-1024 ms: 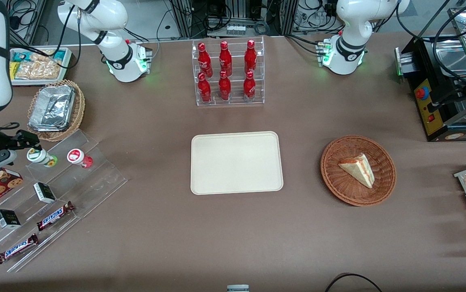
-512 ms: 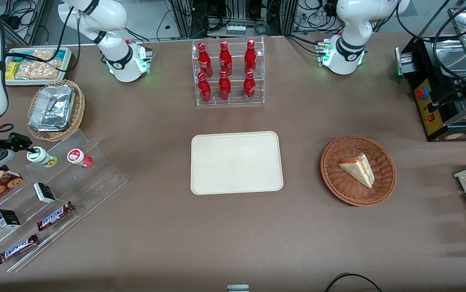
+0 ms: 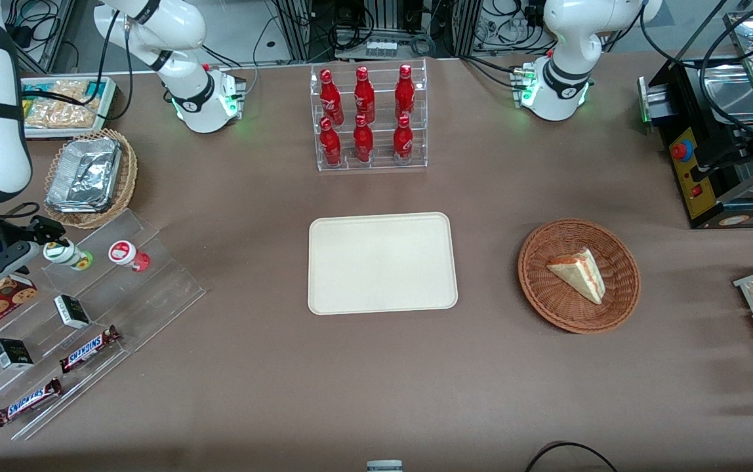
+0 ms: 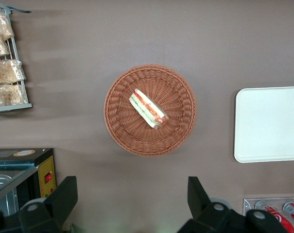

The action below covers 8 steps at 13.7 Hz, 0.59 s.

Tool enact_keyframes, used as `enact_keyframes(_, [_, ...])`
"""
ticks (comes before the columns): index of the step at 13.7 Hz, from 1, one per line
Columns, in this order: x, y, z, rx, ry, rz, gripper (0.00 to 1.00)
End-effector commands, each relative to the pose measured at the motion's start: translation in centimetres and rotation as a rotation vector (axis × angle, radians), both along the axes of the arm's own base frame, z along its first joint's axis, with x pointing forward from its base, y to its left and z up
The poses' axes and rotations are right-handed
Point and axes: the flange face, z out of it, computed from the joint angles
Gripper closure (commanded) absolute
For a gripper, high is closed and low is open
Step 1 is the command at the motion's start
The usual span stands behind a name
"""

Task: Place green gum on tray
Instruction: 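Close the right gripper around the green-and-white gum bottle and lift it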

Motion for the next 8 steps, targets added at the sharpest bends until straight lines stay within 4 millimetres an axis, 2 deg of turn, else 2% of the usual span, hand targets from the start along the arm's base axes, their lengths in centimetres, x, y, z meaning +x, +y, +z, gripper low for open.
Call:
enact_keyframes(1, [-1.9,-0.2,-0.7,-0.005,-0.023,0.015,0.00])
enact_keyframes(6, [-2.4,-0.1,-1.7,-0.003,-0.025,0.013,0.00])
enact_keyframes(7, [-2.5,-0.1,-1.7,-0.004,-0.025,0.014,0.10])
enact_keyframes(8, [-2.5,-0.1,-1.8,-0.003,-0.024,0.013,0.34])
